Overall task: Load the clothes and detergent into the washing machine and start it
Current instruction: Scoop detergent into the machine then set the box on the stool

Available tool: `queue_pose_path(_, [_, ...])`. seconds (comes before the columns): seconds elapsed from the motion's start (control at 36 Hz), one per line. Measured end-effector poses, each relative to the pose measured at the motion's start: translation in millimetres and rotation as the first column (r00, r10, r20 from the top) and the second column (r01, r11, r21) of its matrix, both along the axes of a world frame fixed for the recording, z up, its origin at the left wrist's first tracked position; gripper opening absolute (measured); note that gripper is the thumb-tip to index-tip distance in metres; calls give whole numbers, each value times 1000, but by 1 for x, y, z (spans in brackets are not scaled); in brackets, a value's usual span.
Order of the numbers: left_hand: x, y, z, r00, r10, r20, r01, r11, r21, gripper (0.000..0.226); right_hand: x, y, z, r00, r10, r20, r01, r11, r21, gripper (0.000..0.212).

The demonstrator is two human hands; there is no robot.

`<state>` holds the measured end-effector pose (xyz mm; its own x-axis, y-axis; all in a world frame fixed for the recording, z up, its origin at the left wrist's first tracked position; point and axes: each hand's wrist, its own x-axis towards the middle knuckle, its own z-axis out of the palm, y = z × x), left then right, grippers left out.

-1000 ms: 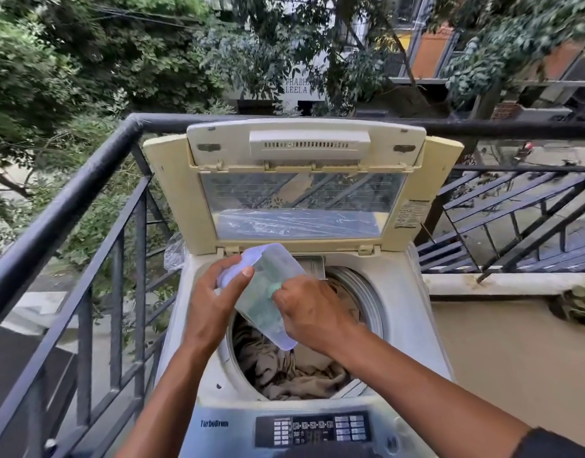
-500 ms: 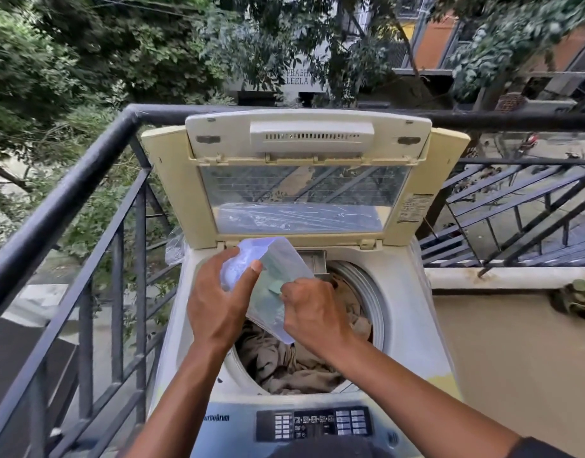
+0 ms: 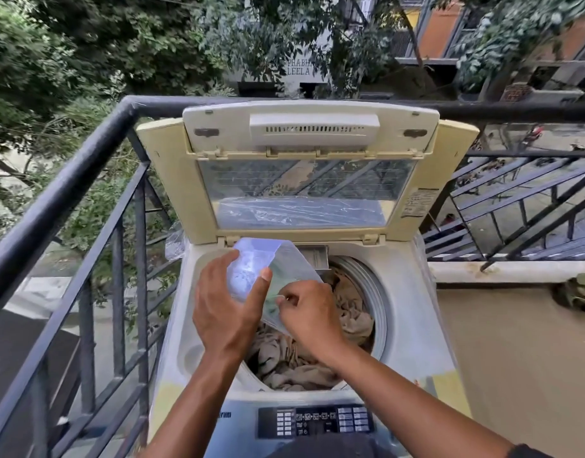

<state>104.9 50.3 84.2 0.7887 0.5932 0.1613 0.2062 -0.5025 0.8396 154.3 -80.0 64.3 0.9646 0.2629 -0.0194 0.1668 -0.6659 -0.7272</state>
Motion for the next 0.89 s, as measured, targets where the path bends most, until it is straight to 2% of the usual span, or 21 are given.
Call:
queue_pose_path(0.11, [-2, -3, -2, 999, -25, 26, 24, 1000, 11, 65, 3, 3, 2, 922, -138, -363, 232, 944, 233, 19])
queue_pose_path(0.17, [-3, -2, -2, 998, -50, 30, 50, 999, 17, 63, 4, 1, 1, 871, -138, -472, 309, 901, 306, 25])
queue_pose_path(0.31, [-5, 0, -7, 994, -110, 18, 109, 993, 54, 63, 2, 2, 3, 808, -132, -574, 425, 806, 413, 17])
queue_pose_path(0.42, [-6, 0, -12, 993, -121, 14, 120, 992, 36, 63, 2, 6, -1, 763, -131, -633, 494, 751, 439, 16])
queue_pose_path(0.64, [-3, 9, -23, 999, -52, -13, 52, 997, -50, 63, 9, -6, 4, 721, -121, -682, 565, 672, 479, 14])
queue_pose_path(0.89, [4, 22, -38, 992, 22, -122, -45, 980, -192, 76, 20, -23, -4, 684, -154, -713, 635, 608, 477, 13])
